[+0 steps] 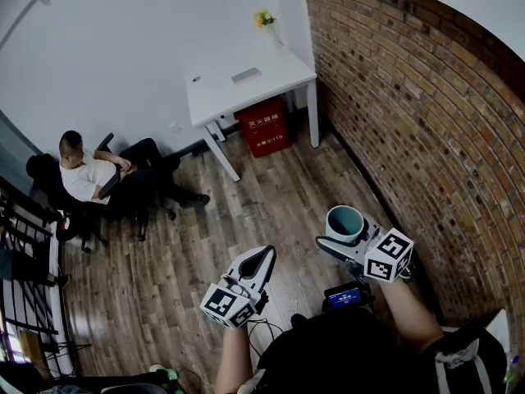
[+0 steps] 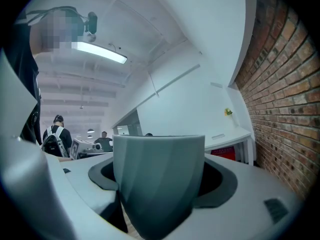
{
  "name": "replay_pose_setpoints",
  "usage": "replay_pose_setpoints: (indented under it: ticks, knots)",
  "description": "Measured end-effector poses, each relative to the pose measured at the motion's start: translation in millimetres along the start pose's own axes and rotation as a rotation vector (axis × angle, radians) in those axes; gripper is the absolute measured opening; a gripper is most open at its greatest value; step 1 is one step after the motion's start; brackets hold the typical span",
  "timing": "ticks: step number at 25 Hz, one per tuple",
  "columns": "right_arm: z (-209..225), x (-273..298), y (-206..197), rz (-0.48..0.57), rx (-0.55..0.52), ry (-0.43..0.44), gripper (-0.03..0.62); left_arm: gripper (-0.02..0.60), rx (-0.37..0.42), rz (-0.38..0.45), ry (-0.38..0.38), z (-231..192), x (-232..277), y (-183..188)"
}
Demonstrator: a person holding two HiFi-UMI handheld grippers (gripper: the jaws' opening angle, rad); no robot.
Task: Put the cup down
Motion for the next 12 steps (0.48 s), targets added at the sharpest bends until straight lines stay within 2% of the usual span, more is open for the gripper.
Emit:
replay_pose_setpoints:
  ticks: [12]
  knots:
    - [40.7, -12.4, 3.2, 0.005, 0.019, -0.006, 0.402, 0.008, 0.016, -0.013, 0.028, -6.5, 35.3, 2.7]
Point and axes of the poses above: the fingertips, and each gripper's own axes: x forward along the fingers, z to its right, y out of its top, the point moved 1 cm from there along -x, backward along the fingers, and after that the axes turned 1 degree about -z, right-handed, at the moved point
